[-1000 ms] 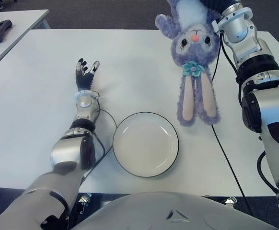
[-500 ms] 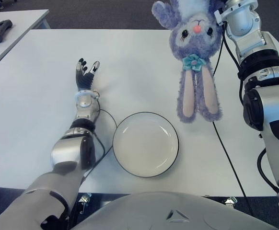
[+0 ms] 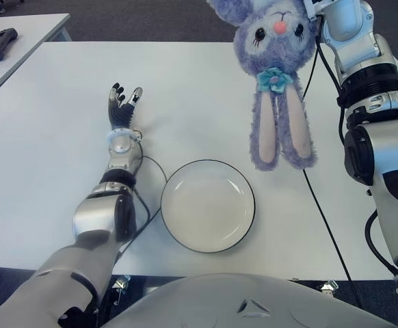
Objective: Put the doll into the plate.
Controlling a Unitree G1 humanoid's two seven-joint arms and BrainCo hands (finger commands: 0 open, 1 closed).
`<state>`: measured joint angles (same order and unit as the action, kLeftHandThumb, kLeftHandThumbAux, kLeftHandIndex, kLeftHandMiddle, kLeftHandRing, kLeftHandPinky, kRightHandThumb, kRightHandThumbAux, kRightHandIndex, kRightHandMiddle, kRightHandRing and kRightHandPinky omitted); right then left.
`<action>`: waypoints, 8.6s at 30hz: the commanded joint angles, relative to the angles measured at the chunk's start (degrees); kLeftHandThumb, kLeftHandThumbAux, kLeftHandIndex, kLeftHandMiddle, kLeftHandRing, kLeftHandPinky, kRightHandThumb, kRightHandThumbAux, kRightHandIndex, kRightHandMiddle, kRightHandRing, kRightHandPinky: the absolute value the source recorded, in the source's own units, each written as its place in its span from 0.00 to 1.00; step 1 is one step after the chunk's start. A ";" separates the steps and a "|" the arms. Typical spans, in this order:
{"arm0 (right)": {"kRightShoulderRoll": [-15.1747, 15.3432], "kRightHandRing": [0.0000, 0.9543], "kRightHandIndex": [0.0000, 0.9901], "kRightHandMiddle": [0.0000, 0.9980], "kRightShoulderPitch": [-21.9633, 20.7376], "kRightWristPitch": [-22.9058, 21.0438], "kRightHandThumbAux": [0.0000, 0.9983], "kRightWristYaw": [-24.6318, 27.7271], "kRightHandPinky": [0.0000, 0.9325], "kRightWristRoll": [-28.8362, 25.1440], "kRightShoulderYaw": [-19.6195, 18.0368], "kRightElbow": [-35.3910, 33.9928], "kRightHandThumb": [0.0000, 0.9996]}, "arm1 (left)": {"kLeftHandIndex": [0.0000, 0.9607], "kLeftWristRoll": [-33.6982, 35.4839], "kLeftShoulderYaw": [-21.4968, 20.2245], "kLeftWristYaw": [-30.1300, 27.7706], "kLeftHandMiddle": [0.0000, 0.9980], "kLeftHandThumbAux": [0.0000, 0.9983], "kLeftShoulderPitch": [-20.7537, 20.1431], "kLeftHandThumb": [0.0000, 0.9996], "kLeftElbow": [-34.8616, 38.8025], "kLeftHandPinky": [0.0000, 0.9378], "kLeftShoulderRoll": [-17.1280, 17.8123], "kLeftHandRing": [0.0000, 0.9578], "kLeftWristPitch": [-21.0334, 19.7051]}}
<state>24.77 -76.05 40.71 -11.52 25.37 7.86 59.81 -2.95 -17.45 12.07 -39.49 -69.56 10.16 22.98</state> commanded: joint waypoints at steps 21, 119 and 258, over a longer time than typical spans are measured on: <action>-6.73 0.92 0.44 0.89 2.04 4.03 0.71 3.37 0.96 -0.82 3.27 -9.10 0.72 | 0.06 -1.01 1.28 1.10 0.11 0.50 11.53 0.00 -8.69 0.07 -5.83 0.09 -9.56; -21.21 0.87 0.45 0.82 16.93 2.50 0.71 21.71 0.90 -7.34 8.39 -18.23 0.71 | 0.10 -0.33 1.06 3.16 0.16 0.58 10.52 0.00 -8.51 0.13 -7.38 0.14 -9.62; -7.19 0.85 0.44 0.81 25.48 -12.44 0.71 29.30 0.89 -10.80 -0.99 -53.50 0.72 | 0.10 -0.82 3.53 4.79 0.18 0.52 10.27 0.00 -8.43 0.13 -7.80 0.15 -9.20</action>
<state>16.89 -51.64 31.37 16.73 15.49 7.32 9.64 -3.44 -14.56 17.70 -40.28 -69.56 8.25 22.54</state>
